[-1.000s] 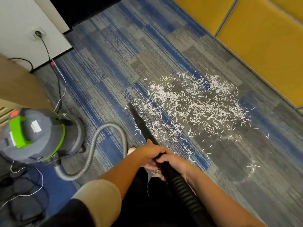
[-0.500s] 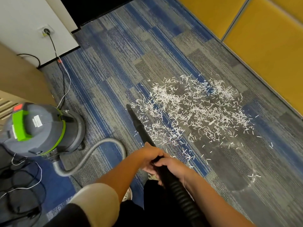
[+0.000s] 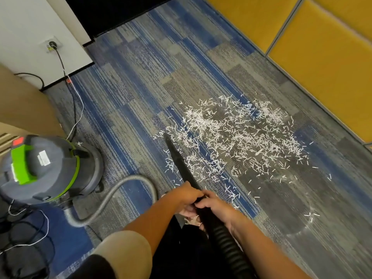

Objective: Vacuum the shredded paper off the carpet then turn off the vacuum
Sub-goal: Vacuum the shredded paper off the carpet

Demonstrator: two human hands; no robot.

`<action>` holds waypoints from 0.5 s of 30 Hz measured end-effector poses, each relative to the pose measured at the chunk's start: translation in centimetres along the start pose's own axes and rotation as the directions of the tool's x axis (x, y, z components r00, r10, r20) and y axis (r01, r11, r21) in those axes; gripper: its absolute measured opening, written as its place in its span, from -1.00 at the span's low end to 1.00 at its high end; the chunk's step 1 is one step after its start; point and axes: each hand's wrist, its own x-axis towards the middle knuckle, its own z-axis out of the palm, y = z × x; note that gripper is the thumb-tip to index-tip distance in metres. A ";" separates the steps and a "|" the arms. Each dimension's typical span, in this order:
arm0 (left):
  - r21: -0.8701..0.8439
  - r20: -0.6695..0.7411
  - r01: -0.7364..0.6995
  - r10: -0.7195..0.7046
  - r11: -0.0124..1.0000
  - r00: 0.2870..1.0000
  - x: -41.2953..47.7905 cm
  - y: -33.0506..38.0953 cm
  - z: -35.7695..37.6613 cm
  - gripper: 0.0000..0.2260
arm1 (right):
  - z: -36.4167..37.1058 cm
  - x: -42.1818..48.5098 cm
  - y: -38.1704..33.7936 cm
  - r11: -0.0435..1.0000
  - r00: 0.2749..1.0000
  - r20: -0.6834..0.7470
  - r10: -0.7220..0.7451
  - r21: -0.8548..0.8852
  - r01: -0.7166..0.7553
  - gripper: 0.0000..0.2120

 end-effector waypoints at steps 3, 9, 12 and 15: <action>0.073 -0.017 0.008 -0.007 0.997 1.000 0.1 -0.3 -1.3 -0.76 | 1.4 0.7 0.3 1.000 1.000 -0.008 0.008 0.020 -0.008 -0.60; 0.115 -0.012 0.047 -0.046 0.992 0.999 0.0 -1.7 -4.3 -0.82 | 4.8 2.6 0.9 0.999 1.000 0.004 0.031 -0.018 -0.031 -0.75; 0.125 -0.002 0.039 -0.039 0.991 0.999 0.2 -2.0 -5.8 -0.82 | 6.1 3.5 0.7 1.000 1.000 0.018 0.019 -0.014 -0.019 -0.77; 0.126 -0.003 0.028 -0.028 0.992 1.000 0.6 -2.1 -6.9 -0.83 | 7.0 3.9 0.5 1.000 1.000 0.019 -0.019 0.018 0.019 -0.75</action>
